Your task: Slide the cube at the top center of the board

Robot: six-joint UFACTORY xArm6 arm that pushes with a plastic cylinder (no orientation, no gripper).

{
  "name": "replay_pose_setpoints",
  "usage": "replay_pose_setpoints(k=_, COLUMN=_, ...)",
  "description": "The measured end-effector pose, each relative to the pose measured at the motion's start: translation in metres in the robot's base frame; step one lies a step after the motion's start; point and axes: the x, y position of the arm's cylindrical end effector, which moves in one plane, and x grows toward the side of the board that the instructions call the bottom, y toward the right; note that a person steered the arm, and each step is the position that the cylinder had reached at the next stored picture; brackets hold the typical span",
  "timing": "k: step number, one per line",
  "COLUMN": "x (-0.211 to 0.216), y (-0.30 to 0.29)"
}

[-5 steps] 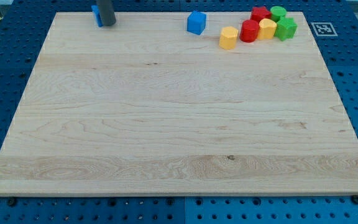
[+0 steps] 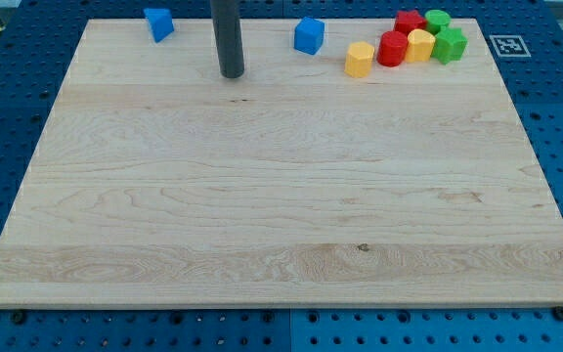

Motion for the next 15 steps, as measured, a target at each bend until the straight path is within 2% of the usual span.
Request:
replay_pose_setpoints(k=3, x=-0.025, y=0.095)
replay_pose_setpoints(k=5, x=-0.053, y=0.111)
replay_pose_setpoints(k=7, x=-0.054, y=0.125)
replay_pose_setpoints(k=8, x=-0.054, y=0.152)
replay_pose_setpoints(k=10, x=-0.084, y=0.152)
replay_pose_setpoints(k=15, x=-0.085, y=0.146)
